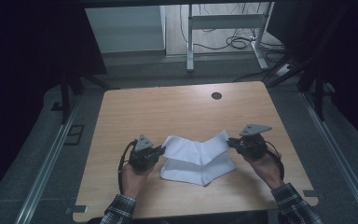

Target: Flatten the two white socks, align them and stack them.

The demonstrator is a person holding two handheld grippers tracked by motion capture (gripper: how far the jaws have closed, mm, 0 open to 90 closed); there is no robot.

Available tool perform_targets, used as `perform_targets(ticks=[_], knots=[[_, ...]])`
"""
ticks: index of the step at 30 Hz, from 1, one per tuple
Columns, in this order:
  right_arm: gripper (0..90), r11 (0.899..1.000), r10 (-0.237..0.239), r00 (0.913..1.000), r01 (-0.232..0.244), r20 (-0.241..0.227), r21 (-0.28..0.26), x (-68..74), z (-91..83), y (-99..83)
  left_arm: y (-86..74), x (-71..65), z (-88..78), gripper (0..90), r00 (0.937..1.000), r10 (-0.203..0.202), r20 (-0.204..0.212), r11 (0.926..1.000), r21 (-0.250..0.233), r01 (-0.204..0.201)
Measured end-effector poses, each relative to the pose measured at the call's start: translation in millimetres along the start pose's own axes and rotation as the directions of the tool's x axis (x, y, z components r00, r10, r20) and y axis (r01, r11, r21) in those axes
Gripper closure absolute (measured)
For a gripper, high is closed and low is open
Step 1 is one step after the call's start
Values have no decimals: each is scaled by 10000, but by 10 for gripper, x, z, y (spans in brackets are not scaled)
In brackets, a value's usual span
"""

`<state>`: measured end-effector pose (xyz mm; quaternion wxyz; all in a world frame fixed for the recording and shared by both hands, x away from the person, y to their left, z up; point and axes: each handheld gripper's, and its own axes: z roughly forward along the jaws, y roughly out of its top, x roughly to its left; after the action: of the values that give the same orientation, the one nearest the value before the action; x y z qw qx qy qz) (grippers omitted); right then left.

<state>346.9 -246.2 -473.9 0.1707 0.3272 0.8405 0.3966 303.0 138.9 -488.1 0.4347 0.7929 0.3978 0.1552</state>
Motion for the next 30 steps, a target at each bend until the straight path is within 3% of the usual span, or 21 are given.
perform_targets(ticks=[6,16,24,30], knots=[[806,9998,-164,9998,163,-59,-106,84,-118,-59,-61,-106,-90,852,9999,147,68,9999,-12,-147],[804,9996,-294,9990,295,-350,28,221,-214,-154,-251,-222,-205,852,9995,-93,298,9998,167,88],[803,9969,-291,9982,328,-531,717,272,-141,-217,-355,-306,-148,851,9999,93,130,9971,752,-102],[799,9868,-347,9974,443,-634,1557,283,-50,-263,-390,-342,-43,843,9993,383,-30,9901,1355,-375]])
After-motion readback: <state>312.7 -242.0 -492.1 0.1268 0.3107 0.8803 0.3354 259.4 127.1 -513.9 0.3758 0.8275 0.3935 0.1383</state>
